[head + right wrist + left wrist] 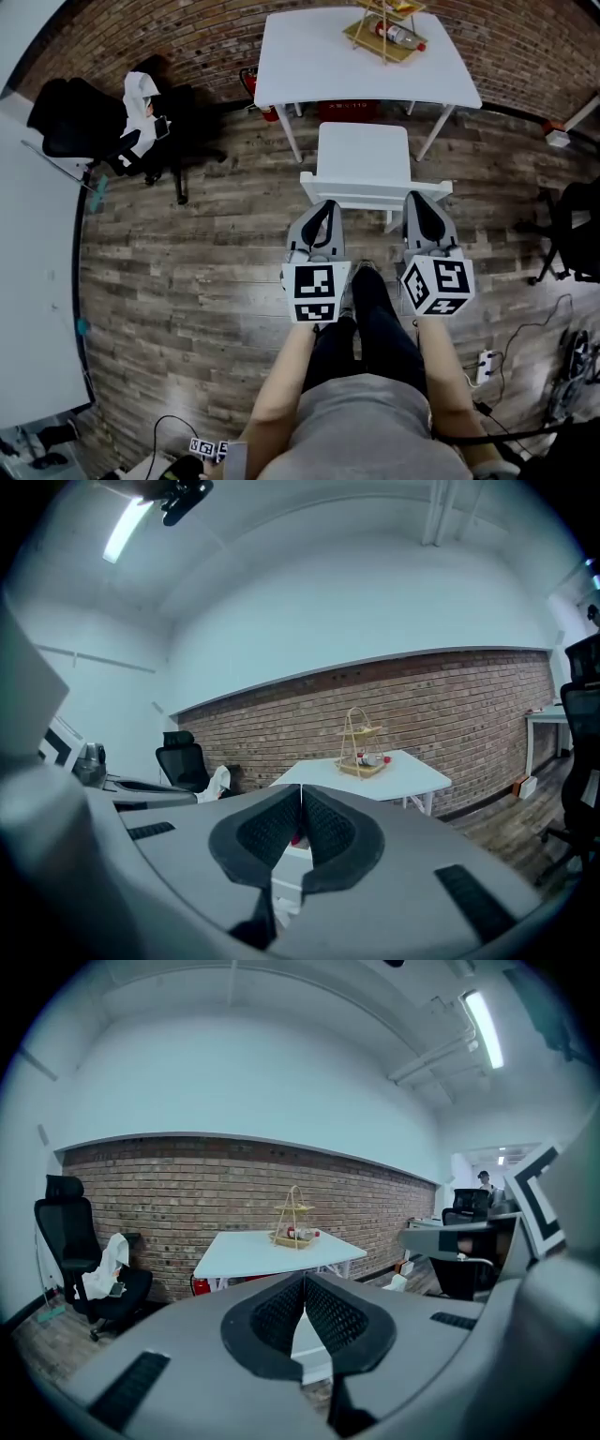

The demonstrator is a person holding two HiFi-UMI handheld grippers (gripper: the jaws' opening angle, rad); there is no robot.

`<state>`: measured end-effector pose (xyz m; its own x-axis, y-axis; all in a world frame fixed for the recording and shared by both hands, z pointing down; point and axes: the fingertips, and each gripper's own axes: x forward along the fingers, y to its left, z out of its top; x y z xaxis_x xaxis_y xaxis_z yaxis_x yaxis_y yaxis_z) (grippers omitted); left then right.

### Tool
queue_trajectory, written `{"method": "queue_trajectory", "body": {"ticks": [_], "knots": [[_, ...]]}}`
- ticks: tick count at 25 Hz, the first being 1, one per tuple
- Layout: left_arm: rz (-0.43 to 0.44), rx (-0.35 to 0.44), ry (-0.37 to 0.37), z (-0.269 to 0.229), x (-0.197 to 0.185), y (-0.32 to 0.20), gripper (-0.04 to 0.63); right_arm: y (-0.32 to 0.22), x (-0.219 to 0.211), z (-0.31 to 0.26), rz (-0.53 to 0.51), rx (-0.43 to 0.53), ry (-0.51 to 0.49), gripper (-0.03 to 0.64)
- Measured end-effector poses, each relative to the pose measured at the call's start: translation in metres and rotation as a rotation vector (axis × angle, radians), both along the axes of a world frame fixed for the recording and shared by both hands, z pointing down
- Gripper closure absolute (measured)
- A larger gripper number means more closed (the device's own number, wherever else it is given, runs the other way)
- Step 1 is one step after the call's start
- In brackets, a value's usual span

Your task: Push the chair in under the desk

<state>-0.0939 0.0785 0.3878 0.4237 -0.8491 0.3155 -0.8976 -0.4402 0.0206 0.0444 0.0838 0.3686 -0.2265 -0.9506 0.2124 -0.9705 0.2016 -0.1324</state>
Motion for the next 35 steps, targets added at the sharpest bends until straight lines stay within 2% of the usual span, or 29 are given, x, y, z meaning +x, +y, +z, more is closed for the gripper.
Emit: {"method": "queue_trajectory", "body": {"ticks": [7, 11, 16, 20, 24, 27, 30, 35], "knots": [[-0.009, -0.062, -0.02, 0.023, 0.014, -0.048, 0.578, -0.054, 0.008, 0.019, -0.108, -0.055, 0.084, 0.601], [0.004, -0.082, -0.052, 0.026, 0.031, -0.075, 0.578, -0.082, 0.009, 0.026, -0.234, -0.099, 0.135, 0.601], [0.153, -0.069, -0.061, 0.028, 0.065, -0.091, 0.578, -0.105, 0.003, 0.036, -0.403, -0.126, 0.301, 0.6], [0.217, -0.089, -0.148, 0.039, 0.085, -0.101, 0.578, -0.108, -0.003, 0.056, -0.532, -0.135, 0.441, 0.6], [0.245, -0.133, -0.188, 0.055, 0.096, -0.105, 0.578, -0.105, -0.01, 0.072, -0.646, -0.151, 0.465, 0.6], [0.284, -0.17, -0.263, 0.07, 0.097, -0.101, 0.578, -0.101, -0.014, 0.082, -0.732, -0.165, 0.511, 0.6], [0.345, -0.191, -0.365, 0.082, 0.098, -0.098, 0.578, -0.1, -0.015, 0.091, -0.772, -0.187, 0.561, 0.6], [0.446, -0.19, -0.519, 0.09, 0.101, -0.099, 0.577, -0.099, -0.017, 0.103, -0.794, -0.238, 0.565, 0.598]]}}
